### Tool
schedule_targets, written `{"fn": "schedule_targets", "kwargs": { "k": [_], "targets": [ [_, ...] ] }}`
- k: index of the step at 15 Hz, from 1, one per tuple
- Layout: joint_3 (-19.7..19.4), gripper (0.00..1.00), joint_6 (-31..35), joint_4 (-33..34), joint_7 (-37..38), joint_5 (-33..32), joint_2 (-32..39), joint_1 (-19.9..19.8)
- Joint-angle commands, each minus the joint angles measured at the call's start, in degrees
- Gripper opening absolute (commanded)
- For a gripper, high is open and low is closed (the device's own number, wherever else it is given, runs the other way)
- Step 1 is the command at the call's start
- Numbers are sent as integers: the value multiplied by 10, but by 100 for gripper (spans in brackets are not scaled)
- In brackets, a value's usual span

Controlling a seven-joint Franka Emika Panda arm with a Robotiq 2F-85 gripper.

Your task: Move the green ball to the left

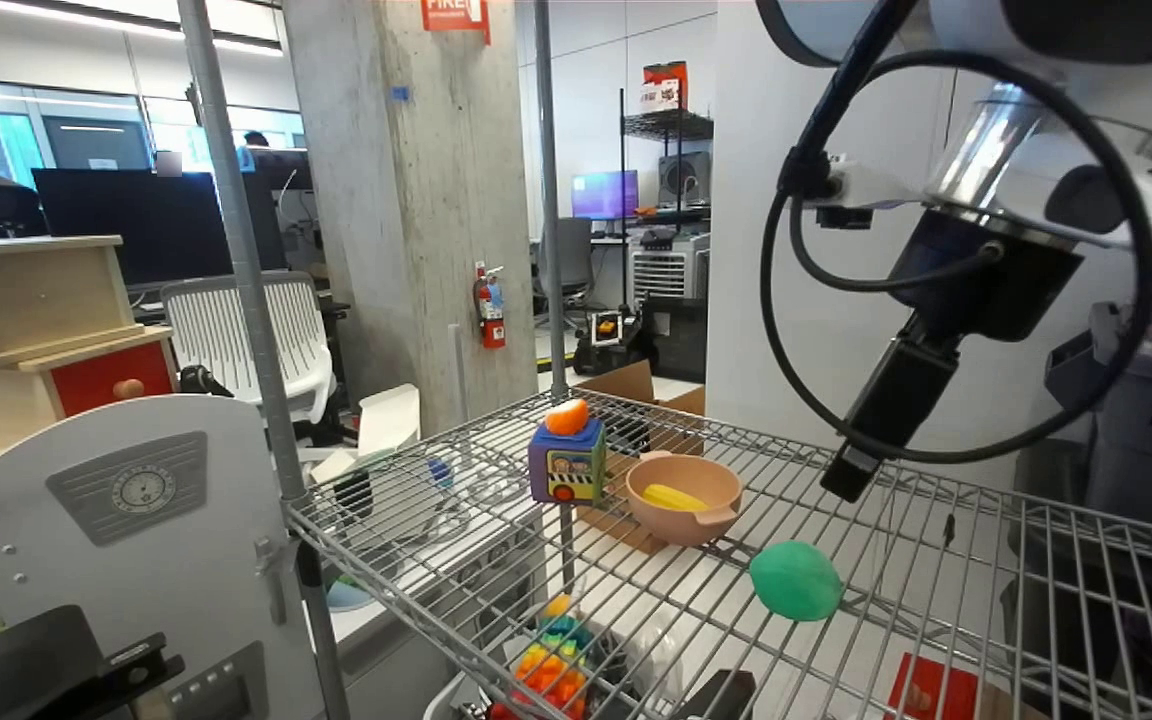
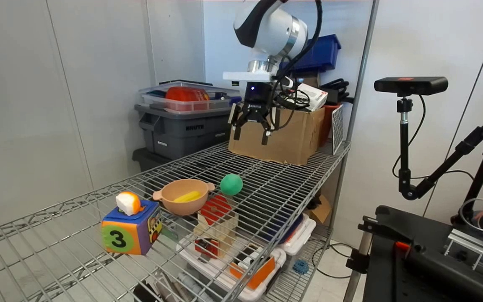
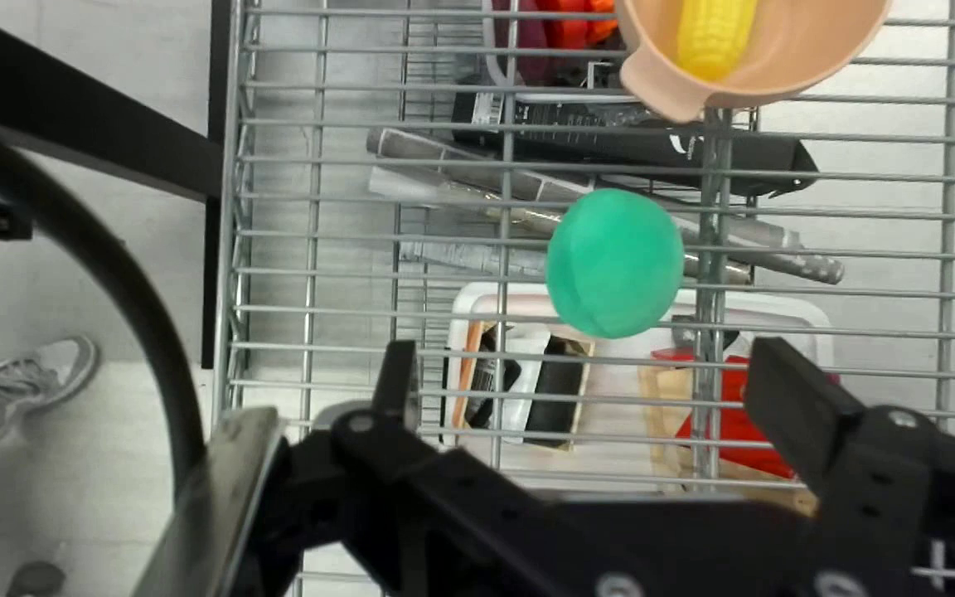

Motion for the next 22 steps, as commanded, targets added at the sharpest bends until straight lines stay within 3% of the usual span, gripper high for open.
{"fn": "schedule_targets", "kwargs": {
  "k": [1,11,22],
  "targets": [
    [15,100,-46,136,107,-17,86,0],
    [-20,100,-134,379,306,-99,263,24],
    [20,100,-128,462,341,-188,322,24]
  ]
}}
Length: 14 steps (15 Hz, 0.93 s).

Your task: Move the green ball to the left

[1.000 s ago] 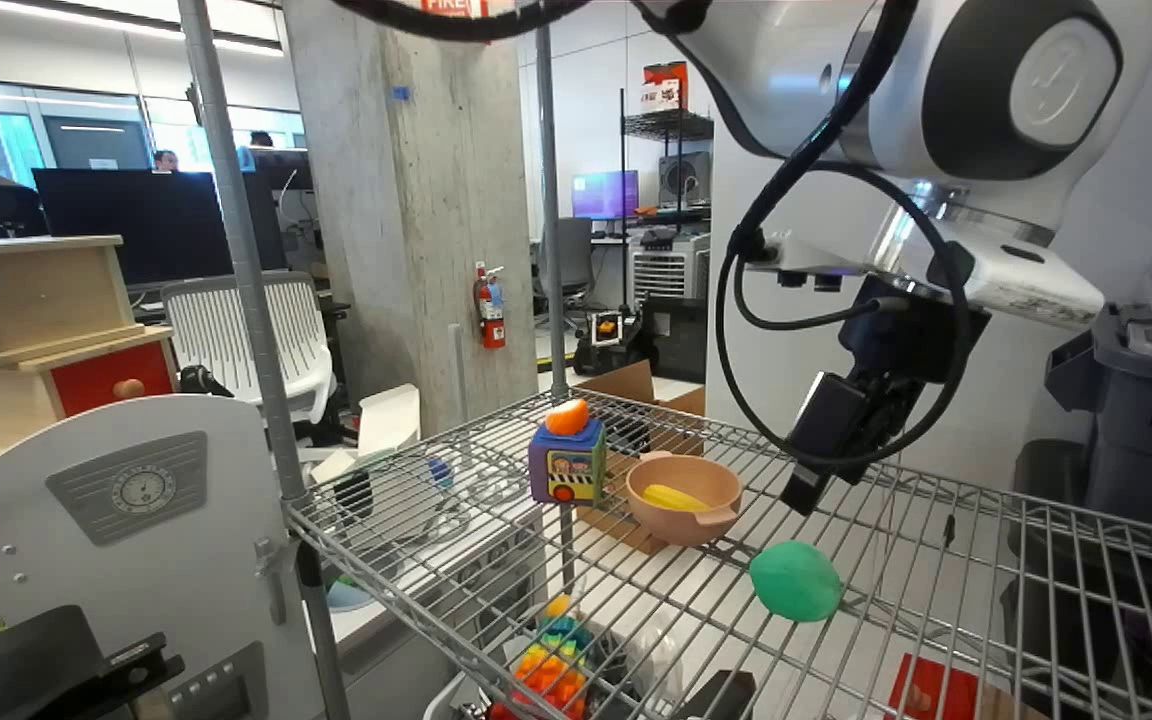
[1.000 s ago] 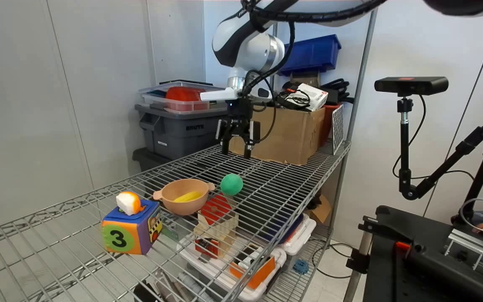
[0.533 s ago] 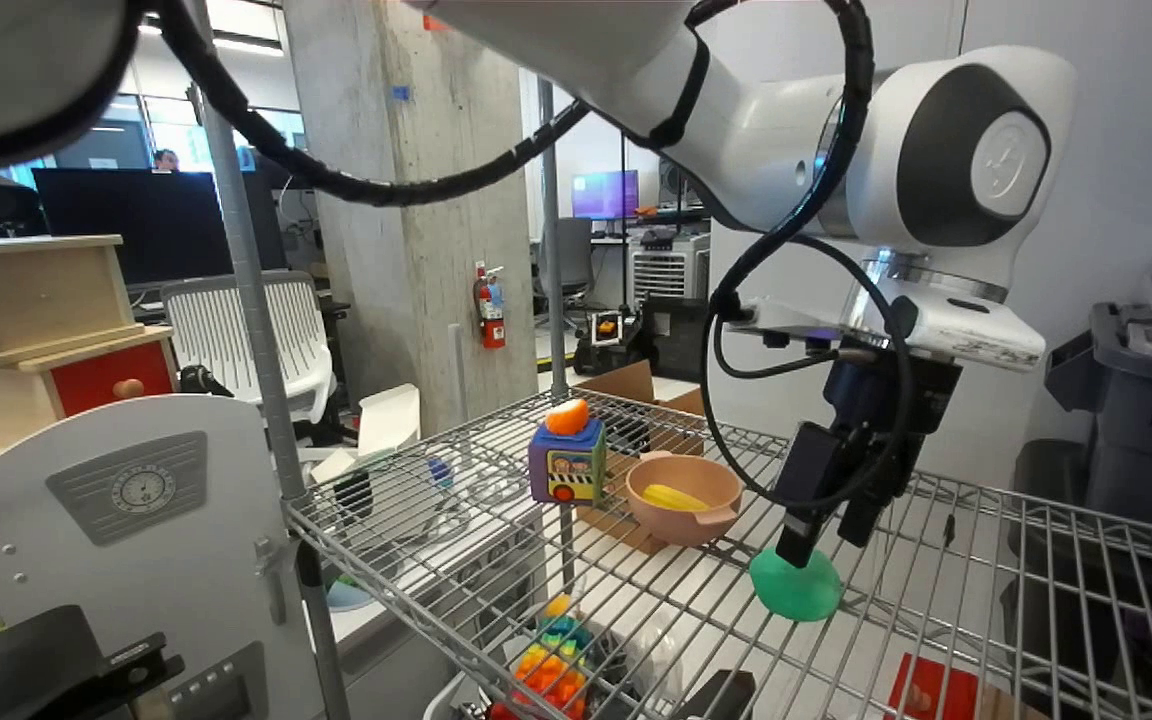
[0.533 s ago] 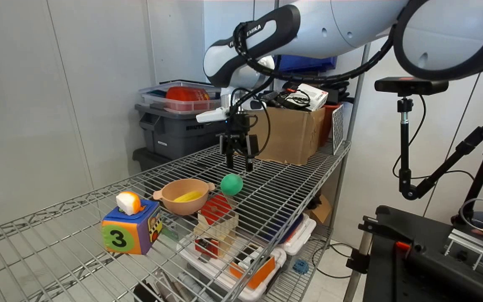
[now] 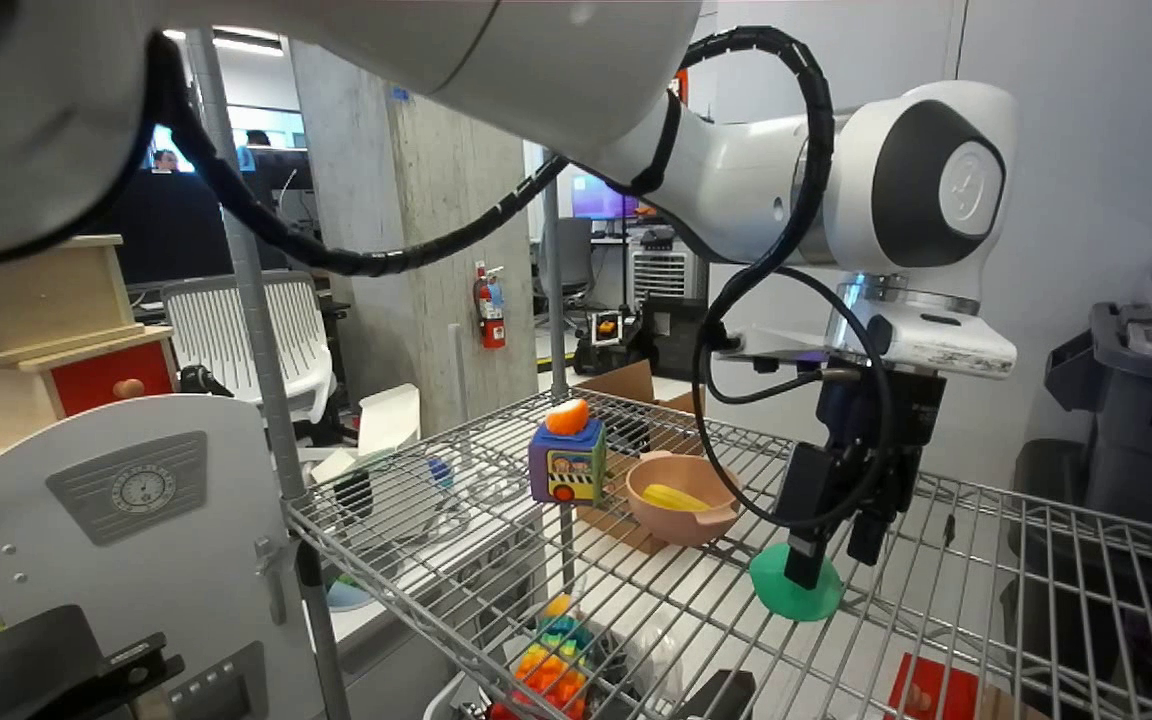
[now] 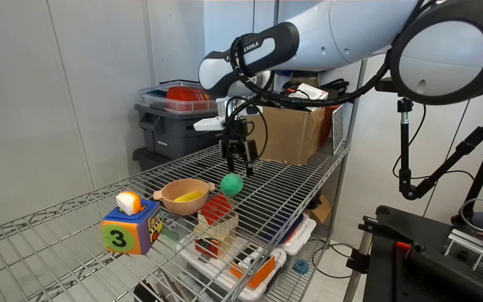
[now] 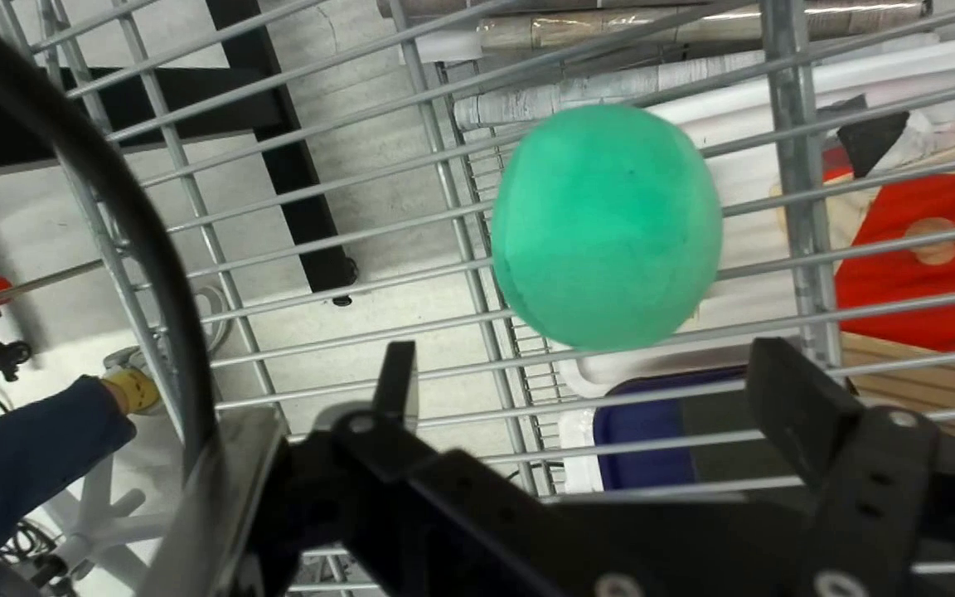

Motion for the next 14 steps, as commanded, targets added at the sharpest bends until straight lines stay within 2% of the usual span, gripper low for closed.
{"fn": "schedule_targets", "kwargs": {
  "k": [1,2,3,14],
  "targets": [
    [18,100,-5,70,5,-26,35,-2],
    [22,100,17,27,-1,-28,11,3],
    [25,100,26,14,-3,-30,6,6],
    [25,100,-12,31,29,-37,22,22]
  ]
}}
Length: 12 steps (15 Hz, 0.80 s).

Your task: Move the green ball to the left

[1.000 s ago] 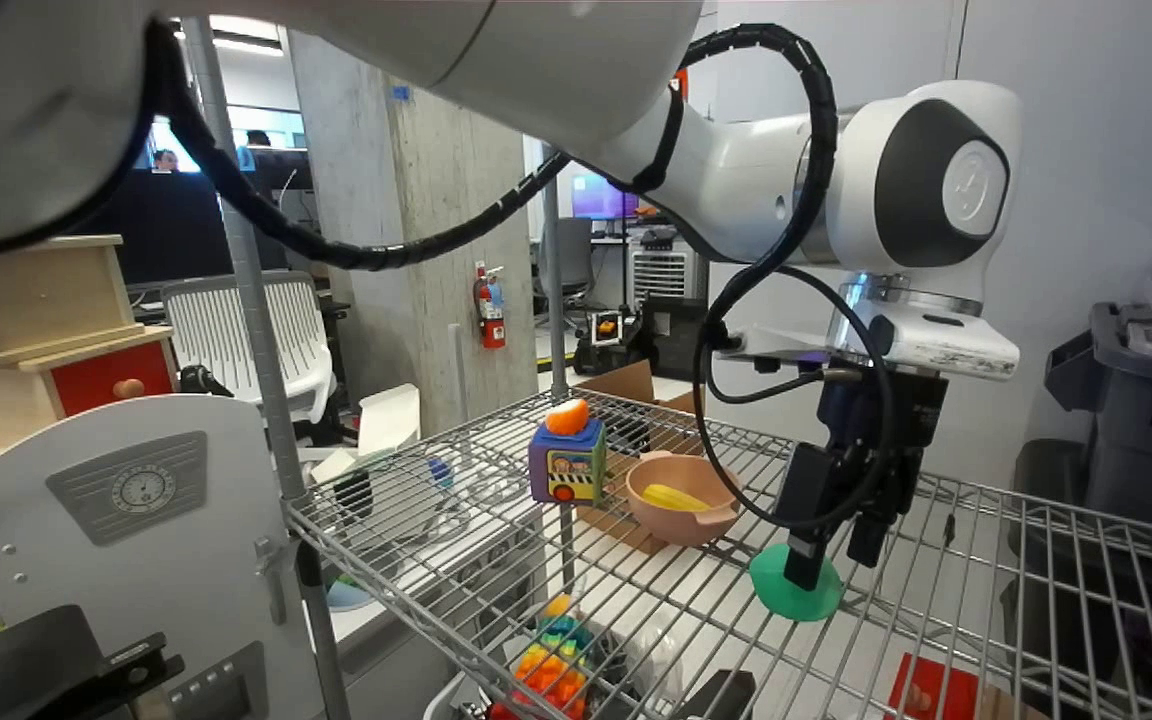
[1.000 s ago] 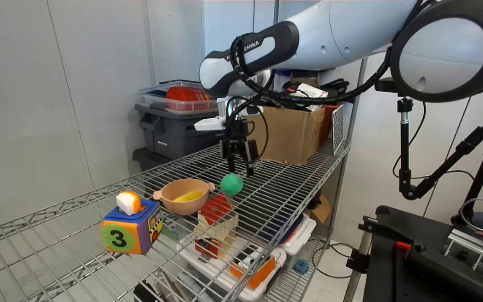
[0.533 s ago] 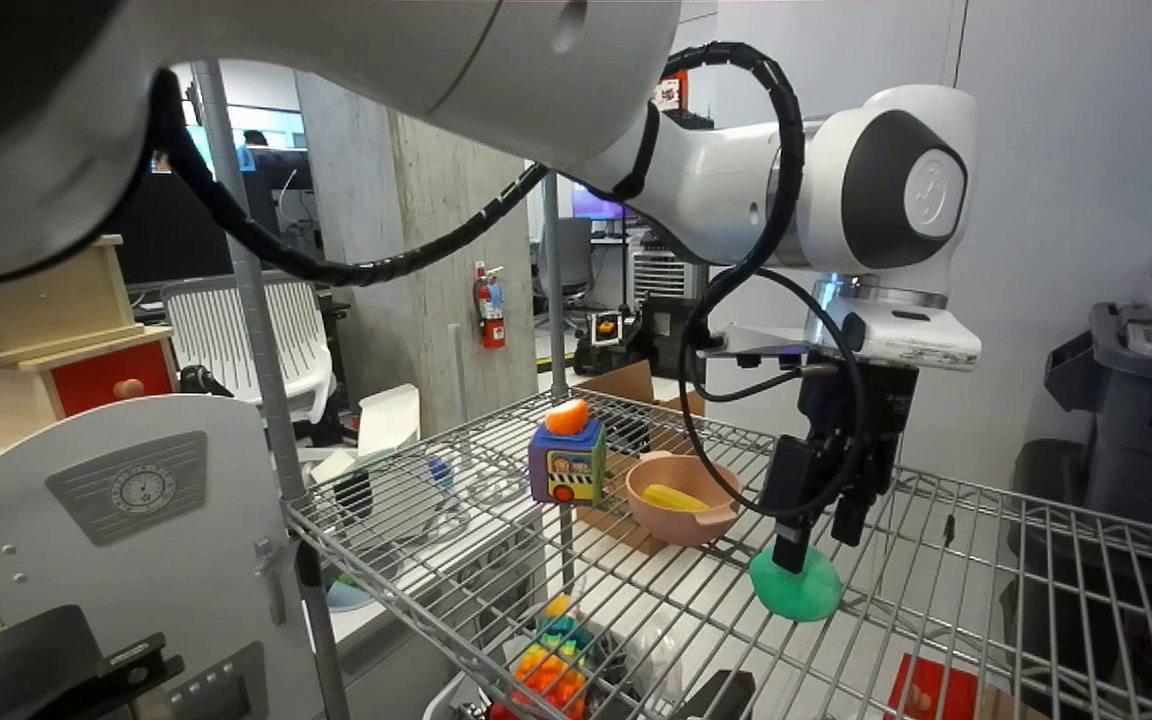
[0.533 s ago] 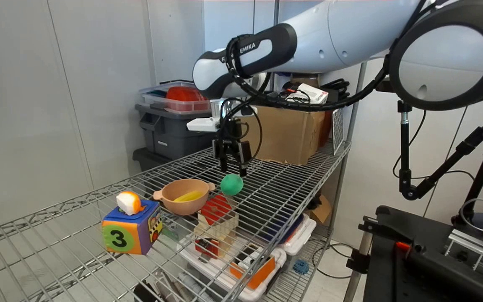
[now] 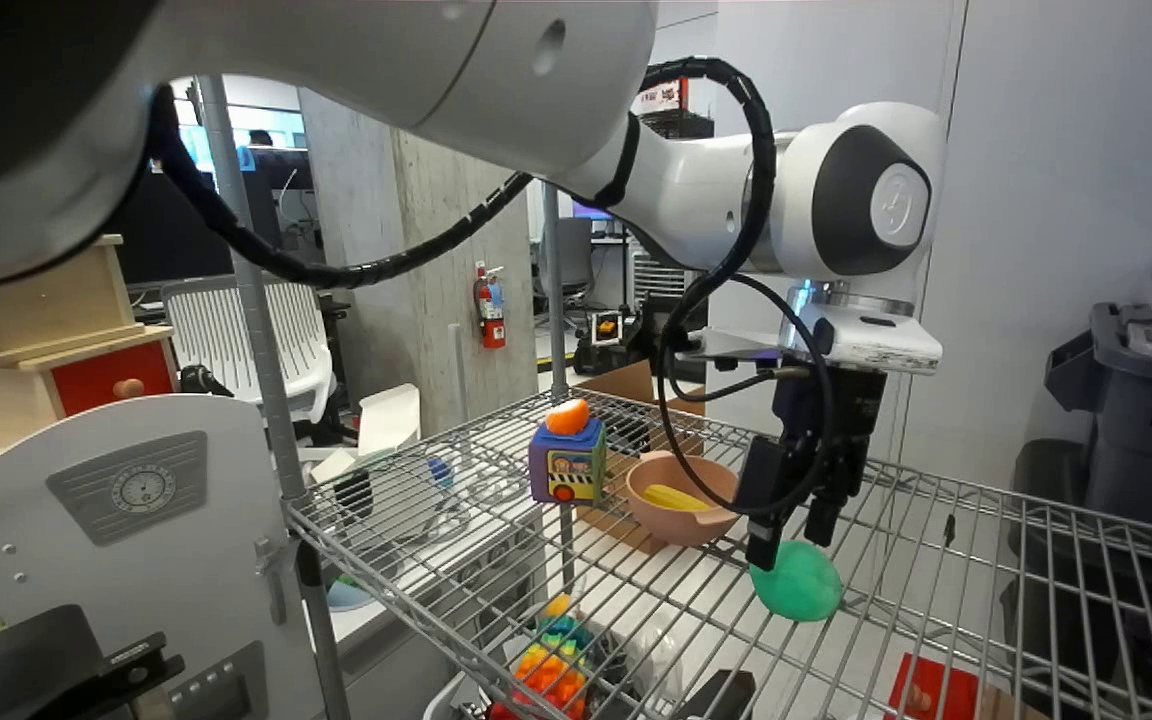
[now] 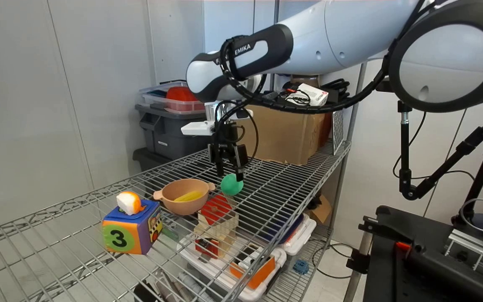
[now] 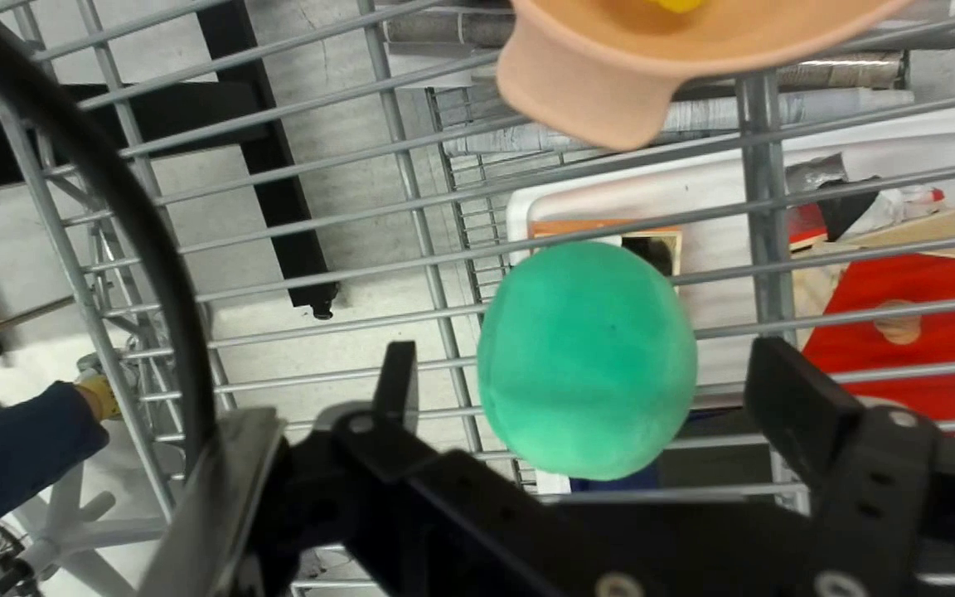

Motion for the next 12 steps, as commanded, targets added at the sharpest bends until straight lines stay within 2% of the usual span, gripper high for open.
{"fn": "schedule_targets", "kwargs": {
  "k": [1,2,3,6,9,12],
  "targets": [
    [4,75,-26,15,30,-24,8,1],
    [4,74,-29,15,41,-26,9,1],
    [4,68,-33,15,52,-26,10,-1],
    [6,42,-47,17,74,-29,11,-2],
    [11,21,-55,17,83,-27,10,-3],
    [28,3,-65,2,49,-18,-4,-3]
  ]
}}
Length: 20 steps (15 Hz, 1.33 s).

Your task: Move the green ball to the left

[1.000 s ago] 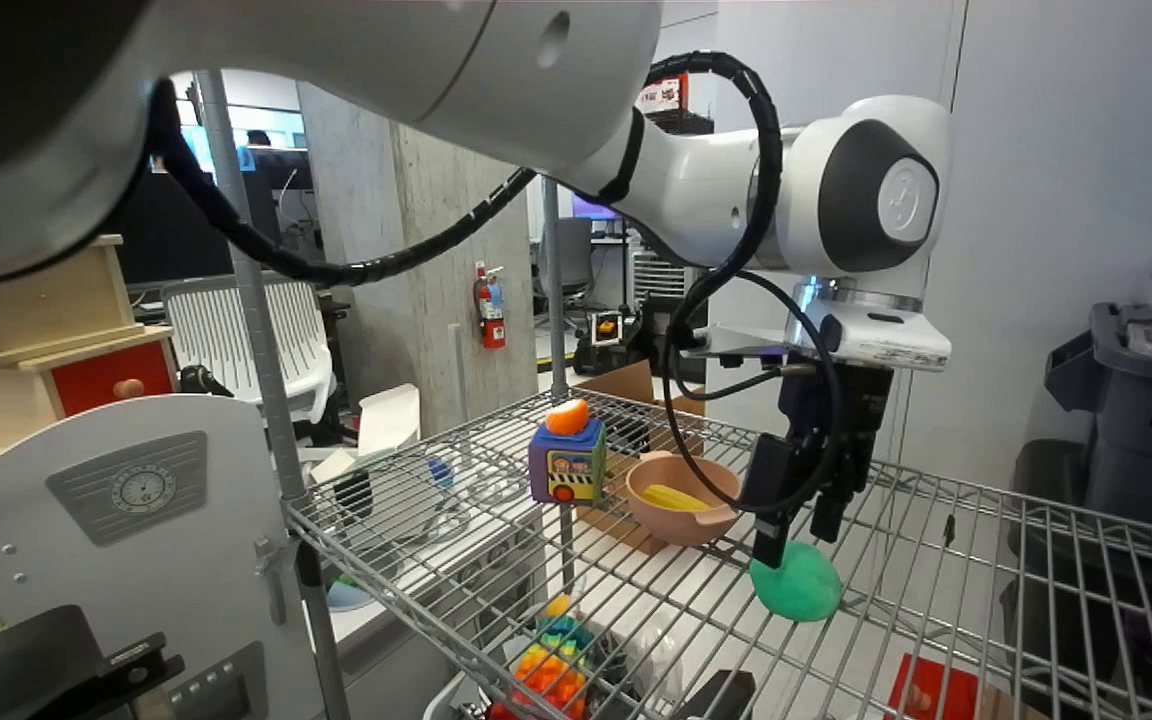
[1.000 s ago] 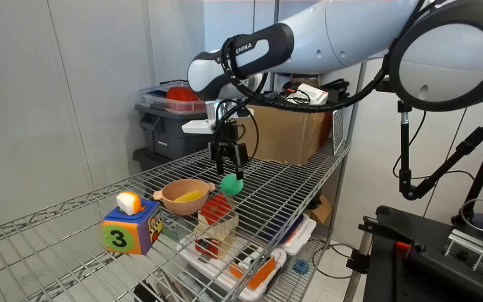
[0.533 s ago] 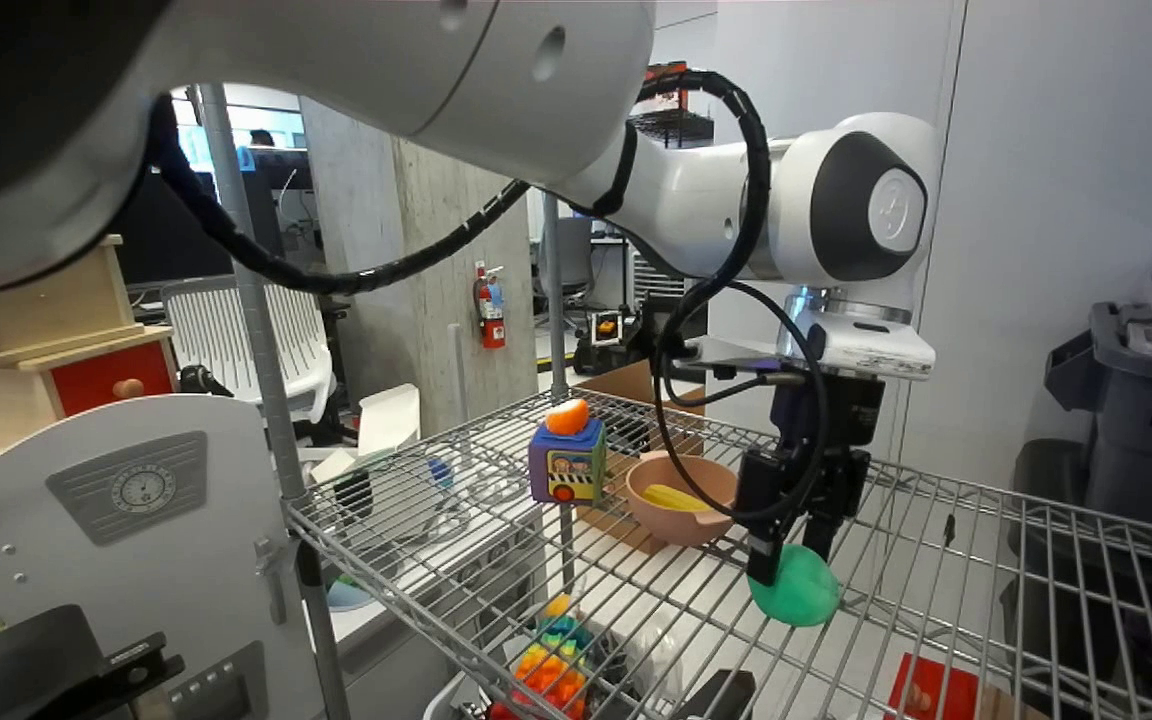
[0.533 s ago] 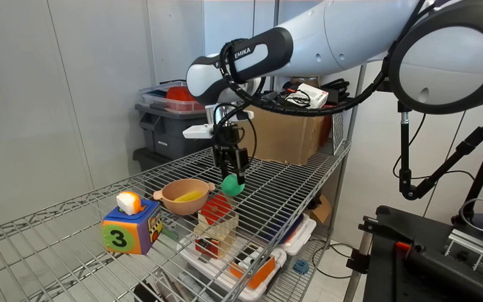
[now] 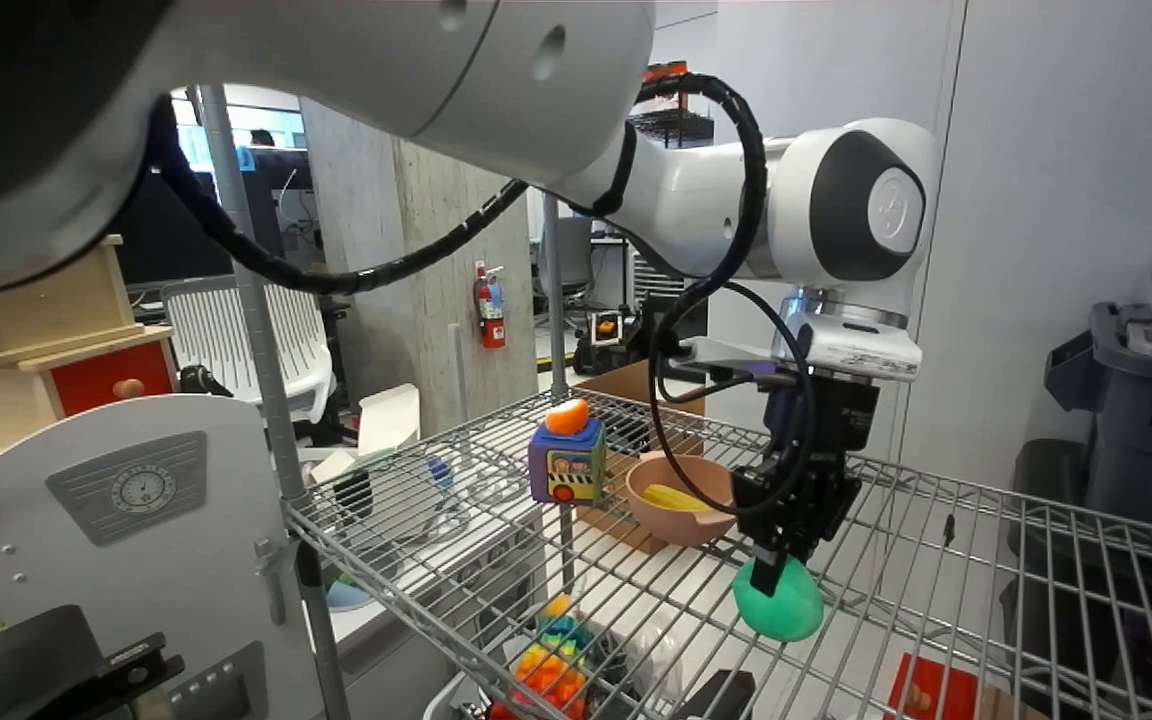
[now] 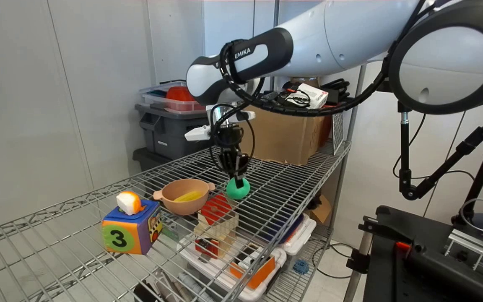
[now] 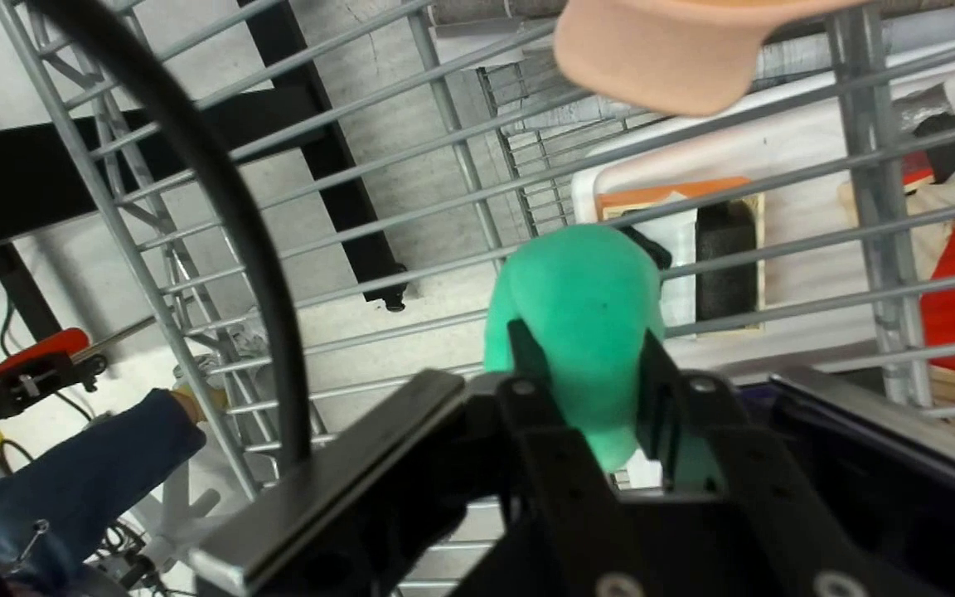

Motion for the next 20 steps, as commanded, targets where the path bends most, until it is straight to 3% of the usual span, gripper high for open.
{"fn": "schedule_targets", "kwargs": {
  "k": [1,5,11,17,20],
  "targets": [
    [31,6,-20,-2,-39,1,-13,-2],
    [62,5,-31,-5,-118,5,-40,20],
    [76,5,-112,-14,-187,-10,-81,106],
    [67,5,-167,21,-221,-34,-36,193],
    [60,5,-154,25,-241,-57,-10,228]
  ]
}}
